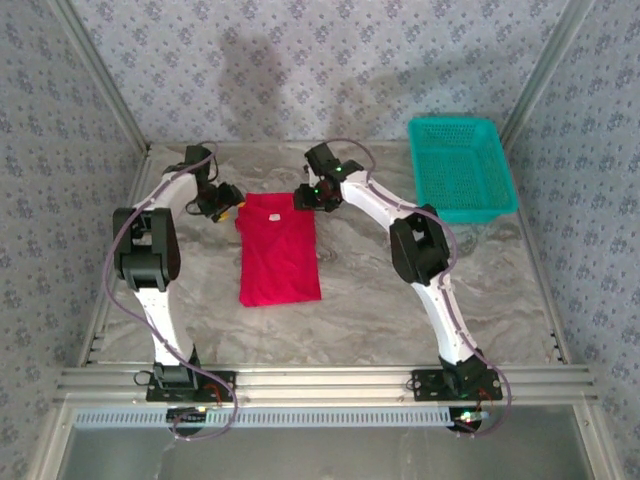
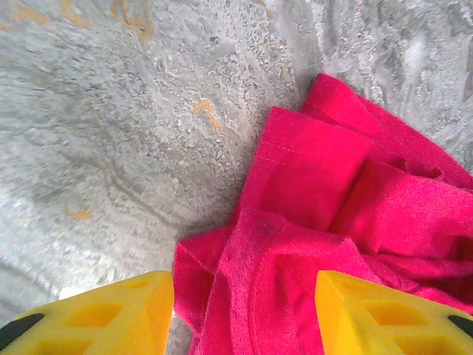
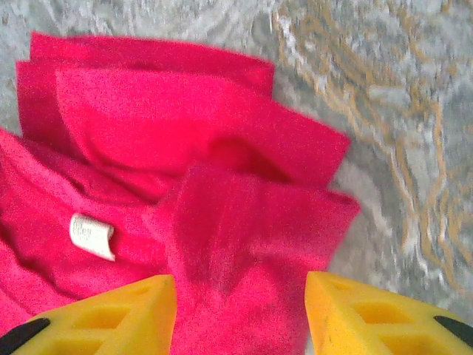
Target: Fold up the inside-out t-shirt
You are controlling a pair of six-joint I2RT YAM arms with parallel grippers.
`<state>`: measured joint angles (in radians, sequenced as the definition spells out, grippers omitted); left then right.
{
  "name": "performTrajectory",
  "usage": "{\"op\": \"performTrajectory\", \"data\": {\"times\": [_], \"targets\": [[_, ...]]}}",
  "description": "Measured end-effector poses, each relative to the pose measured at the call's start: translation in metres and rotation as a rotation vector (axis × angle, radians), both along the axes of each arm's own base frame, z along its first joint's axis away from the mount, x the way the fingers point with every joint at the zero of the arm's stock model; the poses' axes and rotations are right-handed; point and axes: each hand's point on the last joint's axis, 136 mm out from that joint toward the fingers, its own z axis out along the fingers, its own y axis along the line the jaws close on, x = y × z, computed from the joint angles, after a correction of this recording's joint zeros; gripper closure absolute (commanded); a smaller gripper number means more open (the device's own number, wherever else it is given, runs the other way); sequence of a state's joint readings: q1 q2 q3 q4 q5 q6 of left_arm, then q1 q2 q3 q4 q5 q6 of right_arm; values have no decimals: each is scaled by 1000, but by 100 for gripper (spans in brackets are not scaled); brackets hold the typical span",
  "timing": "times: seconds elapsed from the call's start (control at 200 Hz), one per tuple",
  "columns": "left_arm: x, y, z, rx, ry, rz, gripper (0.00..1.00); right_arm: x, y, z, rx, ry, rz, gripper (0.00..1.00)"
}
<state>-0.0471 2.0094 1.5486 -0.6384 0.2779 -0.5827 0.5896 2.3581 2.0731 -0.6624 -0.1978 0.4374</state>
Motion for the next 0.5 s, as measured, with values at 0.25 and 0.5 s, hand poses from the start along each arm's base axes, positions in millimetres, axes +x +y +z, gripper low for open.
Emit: {"op": "performTrajectory", "data": {"times": [0.25, 0.5], "targets": [[-51, -28, 61, -49, -135, -24, 57, -66, 19, 22, 108, 35, 25, 90], [-71, -88, -2, -203, -15, -79, 61, -71, 27, -20, 139, 127, -38, 93]]}}
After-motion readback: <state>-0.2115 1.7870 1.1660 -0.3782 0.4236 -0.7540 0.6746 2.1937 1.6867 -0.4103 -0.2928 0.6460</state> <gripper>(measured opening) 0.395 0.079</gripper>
